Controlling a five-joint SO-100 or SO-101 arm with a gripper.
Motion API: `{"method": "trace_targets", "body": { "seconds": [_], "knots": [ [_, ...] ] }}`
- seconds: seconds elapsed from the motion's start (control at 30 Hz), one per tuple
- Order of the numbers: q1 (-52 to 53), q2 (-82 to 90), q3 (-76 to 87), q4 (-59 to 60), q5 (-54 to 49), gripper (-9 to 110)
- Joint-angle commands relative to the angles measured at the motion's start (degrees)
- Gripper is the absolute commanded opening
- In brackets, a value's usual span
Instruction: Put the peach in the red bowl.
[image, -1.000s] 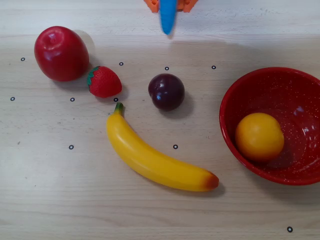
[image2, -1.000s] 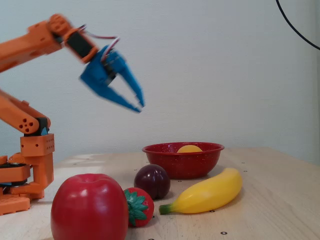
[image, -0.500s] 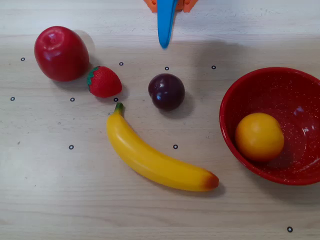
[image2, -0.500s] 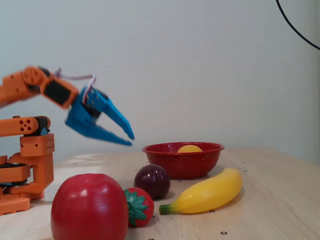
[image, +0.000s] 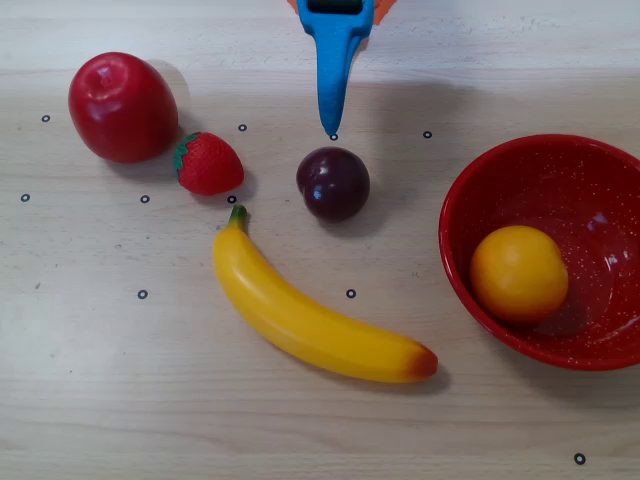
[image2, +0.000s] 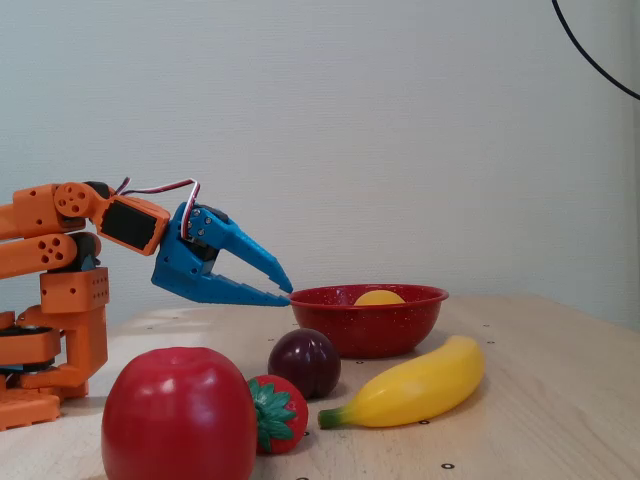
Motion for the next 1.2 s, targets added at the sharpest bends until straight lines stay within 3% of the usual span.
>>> {"method": "trace_targets", "body": {
  "seconds": [0.0, 0.33, 1.17],
  "knots": [
    [2.29, 0.97, 0.79, 2.11, -2.9, 0],
    [2.37, 0.97, 0.88, 13.54, -5.27, 0],
    [1.67, 0.97, 0.79, 14.59, -6.86, 0]
  ]
}}
